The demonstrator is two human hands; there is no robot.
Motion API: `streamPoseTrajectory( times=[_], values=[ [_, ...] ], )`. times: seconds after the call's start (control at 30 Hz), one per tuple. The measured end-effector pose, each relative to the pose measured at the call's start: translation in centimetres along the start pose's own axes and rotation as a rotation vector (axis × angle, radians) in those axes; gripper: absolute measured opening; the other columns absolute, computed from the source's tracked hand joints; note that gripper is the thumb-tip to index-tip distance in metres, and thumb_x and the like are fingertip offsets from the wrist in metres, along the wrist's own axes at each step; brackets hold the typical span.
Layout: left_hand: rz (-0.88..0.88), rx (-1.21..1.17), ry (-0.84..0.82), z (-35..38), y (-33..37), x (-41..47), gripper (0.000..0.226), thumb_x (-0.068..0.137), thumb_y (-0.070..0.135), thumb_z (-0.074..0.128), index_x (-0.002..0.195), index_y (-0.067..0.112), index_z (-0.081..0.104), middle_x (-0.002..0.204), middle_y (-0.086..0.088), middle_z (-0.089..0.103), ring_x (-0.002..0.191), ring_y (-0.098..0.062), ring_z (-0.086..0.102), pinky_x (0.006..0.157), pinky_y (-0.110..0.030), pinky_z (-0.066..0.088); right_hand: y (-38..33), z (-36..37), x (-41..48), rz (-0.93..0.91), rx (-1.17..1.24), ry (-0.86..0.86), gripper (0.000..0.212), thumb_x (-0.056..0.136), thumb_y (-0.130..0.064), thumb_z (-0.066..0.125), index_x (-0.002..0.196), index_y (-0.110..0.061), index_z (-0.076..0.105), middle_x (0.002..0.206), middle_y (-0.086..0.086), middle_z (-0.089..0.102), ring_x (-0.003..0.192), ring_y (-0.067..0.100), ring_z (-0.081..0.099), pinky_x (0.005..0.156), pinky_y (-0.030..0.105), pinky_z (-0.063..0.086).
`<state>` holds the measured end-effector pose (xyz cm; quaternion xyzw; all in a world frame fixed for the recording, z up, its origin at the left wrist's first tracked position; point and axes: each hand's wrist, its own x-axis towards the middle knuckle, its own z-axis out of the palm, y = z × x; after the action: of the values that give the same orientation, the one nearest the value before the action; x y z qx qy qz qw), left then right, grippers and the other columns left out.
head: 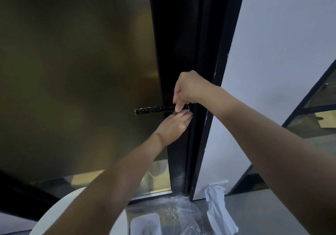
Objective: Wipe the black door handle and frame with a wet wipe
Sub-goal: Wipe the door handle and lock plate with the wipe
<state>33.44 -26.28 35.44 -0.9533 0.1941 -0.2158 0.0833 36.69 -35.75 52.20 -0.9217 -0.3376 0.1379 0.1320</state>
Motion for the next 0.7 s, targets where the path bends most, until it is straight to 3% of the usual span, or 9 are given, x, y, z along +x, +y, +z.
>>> streamPoseTrajectory(
  times=[0.07, 0.13, 0.23, 0.3, 0.37, 0.43, 0.53, 0.63, 0.7],
  values=[
    [0.057, -0.024, 0.007, 0.2, -1.2, -0.1, 0.053, 0.062, -0.007, 0.076, 0.112, 0.003, 0.066, 0.115, -0.01, 0.067, 0.109, -0.025, 0.063, 0.08, -0.035, 0.058, 0.1, 0.0, -0.3, -0.018, 0.024, 0.007, 0.036, 0.065, -0.019, 0.083, 0.099, -0.013, 0.072, 0.1, 0.002, 0.071, 0.095, 0.019, 0.067, 0.088, 0.036, 0.056],
    [-0.026, -0.137, 0.062, 0.9, -1.0, -0.4, 0.056, 0.066, -0.015, 0.068, 0.118, 0.002, 0.061, 0.121, -0.012, 0.063, 0.109, -0.029, 0.062, 0.081, -0.039, 0.057, 0.3, 0.1, -0.5, -0.028, 0.066, 0.005, 0.032, 0.065, -0.018, 0.083, 0.096, -0.014, 0.073, 0.087, -0.004, 0.068, 0.089, 0.015, 0.066, 0.087, 0.033, 0.056],
    [-0.382, -0.338, 0.253, 1.4, 1.5, -1.1, 0.045, 0.081, -0.01, 0.056, 0.124, 0.005, 0.057, 0.125, -0.012, 0.059, 0.11, -0.024, 0.049, 0.09, -0.036, 0.052, 0.9, 0.1, -0.6, -0.051, 0.147, 0.007, 0.031, 0.064, -0.015, 0.084, 0.093, -0.013, 0.074, 0.069, -0.012, 0.06, 0.07, 0.006, 0.06, 0.079, 0.025, 0.057],
    [-0.636, -0.53, 0.324, 1.0, 2.8, -1.0, 0.032, 0.09, -0.004, 0.048, 0.12, 0.004, 0.058, 0.121, -0.018, 0.055, 0.108, -0.024, 0.044, 0.095, -0.028, 0.043, 1.5, 0.1, -0.6, -0.081, 0.208, 0.01, 0.032, 0.063, -0.013, 0.084, 0.094, -0.011, 0.074, 0.07, -0.01, 0.062, 0.066, 0.005, 0.059, 0.071, 0.019, 0.056],
    [-0.818, -0.653, 0.42, 0.2, 3.3, -0.6, 0.023, 0.091, 0.001, 0.052, 0.111, 0.003, 0.065, 0.112, -0.018, 0.056, 0.1, -0.023, 0.053, 0.089, -0.014, 0.038, 1.8, 0.2, -0.5, -0.091, 0.249, 0.007, 0.032, 0.063, -0.013, 0.085, 0.093, -0.01, 0.075, 0.079, -0.004, 0.067, 0.071, 0.008, 0.063, 0.07, 0.019, 0.057],
    [-0.985, -0.749, 0.612, 0.0, 3.6, -0.4, 0.017, 0.087, 0.006, 0.062, 0.102, 0.003, 0.07, 0.101, -0.009, 0.058, 0.084, -0.009, 0.058, 0.082, -0.004, 0.04, 2.0, 0.3, -0.3, -0.099, 0.273, 0.0, 0.031, 0.063, -0.013, 0.084, 0.092, -0.01, 0.075, 0.082, -0.002, 0.068, 0.07, 0.008, 0.063, 0.065, 0.016, 0.056],
    [-1.301, -1.034, 0.734, 0.3, 4.6, 0.3, 0.005, 0.082, 0.011, 0.069, 0.086, 0.009, 0.067, 0.084, 0.001, 0.062, 0.074, -0.005, 0.058, 0.07, -0.013, 0.046, 2.3, 0.3, 0.1, -0.116, 0.299, -0.011, 0.029, 0.063, -0.013, 0.084, 0.09, -0.011, 0.075, 0.076, -0.007, 0.066, 0.069, 0.005, 0.062, 0.06, 0.012, 0.054],
    [-1.653, -1.486, 0.829, 0.6, 5.2, 1.6, 0.02, 0.084, 0.004, 0.065, 0.07, 0.012, 0.054, 0.077, -0.003, 0.058, 0.071, -0.013, 0.059, 0.058, -0.013, 0.051, 2.4, 0.3, 0.5, -0.11, 0.315, -0.039, 0.028, 0.063, -0.013, 0.084, 0.089, -0.012, 0.075, 0.081, -0.004, 0.068, 0.076, 0.007, 0.064, 0.063, 0.015, 0.054],
    [-1.742, -1.815, 0.773, 0.6, 5.3, 2.2, 0.023, 0.09, 0.001, 0.055, 0.071, 0.012, 0.049, 0.077, -0.005, 0.056, 0.063, -0.01, 0.06, 0.054, -0.011, 0.051, 2.4, 0.4, 0.6, -0.111, 0.318, -0.05, 0.027, 0.063, -0.013, 0.084, 0.089, -0.012, 0.075, 0.081, -0.004, 0.068, 0.077, 0.007, 0.064, 0.064, 0.015, 0.054]
  ],
)
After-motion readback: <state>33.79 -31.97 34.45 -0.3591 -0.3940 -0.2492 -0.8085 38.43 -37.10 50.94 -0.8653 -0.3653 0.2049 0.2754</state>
